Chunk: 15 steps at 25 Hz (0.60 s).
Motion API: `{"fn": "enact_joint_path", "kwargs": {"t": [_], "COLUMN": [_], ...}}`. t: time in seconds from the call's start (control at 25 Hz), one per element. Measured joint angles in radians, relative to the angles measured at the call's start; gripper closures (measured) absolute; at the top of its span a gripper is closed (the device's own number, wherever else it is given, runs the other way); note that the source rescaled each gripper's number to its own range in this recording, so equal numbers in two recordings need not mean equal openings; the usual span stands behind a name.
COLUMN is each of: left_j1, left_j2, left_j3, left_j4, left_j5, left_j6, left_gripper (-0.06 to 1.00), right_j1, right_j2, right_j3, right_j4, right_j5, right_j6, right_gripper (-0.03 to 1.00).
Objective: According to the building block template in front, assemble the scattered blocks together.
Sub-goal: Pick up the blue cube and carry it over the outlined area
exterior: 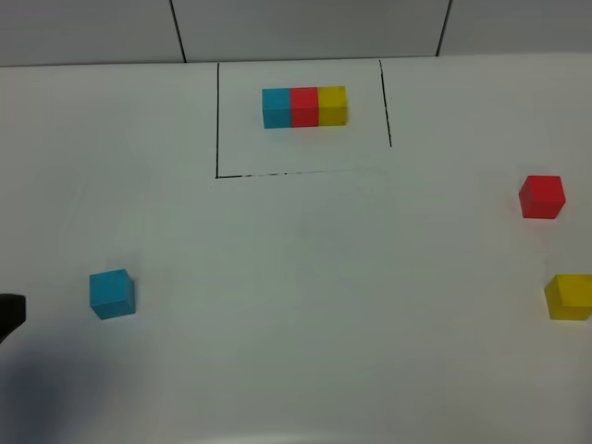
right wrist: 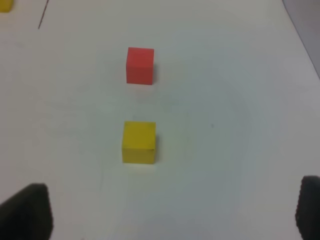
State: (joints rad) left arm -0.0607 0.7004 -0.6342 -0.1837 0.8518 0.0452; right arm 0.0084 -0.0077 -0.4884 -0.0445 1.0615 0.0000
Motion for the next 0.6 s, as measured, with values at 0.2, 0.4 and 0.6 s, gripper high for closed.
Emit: {"fn": "enact_joint_path", "kwargs": {"t": [0.2, 0.4, 0.6], "left_j1": [0.0, -0.043, -0.119], "left_j2": [0.315, 0.588, 0.776], "left_j3": [-0.116, -0.203, -0.24], "left_j4": [-0.019, -0.041, 0.013], "left_j5": [-0.003, -0.024, -0.08], "left_j6": [-0.003, -0.019, -0.179], "left_gripper": [-0.04, -0.04, -0.04], "right_j1": [0.0, 0.0, 0.0], "right_j2": [0.0, 0.0, 0.0], "right_j3": [0.0, 0.0, 0.0], "right_j4": [0.0, 0.0, 0.0], "right_j5": [0.0, 0.0, 0.0], "right_j6": [0.0, 0.0, 0.0], "right_gripper": [-0.03, -0.03, -0.03]}}
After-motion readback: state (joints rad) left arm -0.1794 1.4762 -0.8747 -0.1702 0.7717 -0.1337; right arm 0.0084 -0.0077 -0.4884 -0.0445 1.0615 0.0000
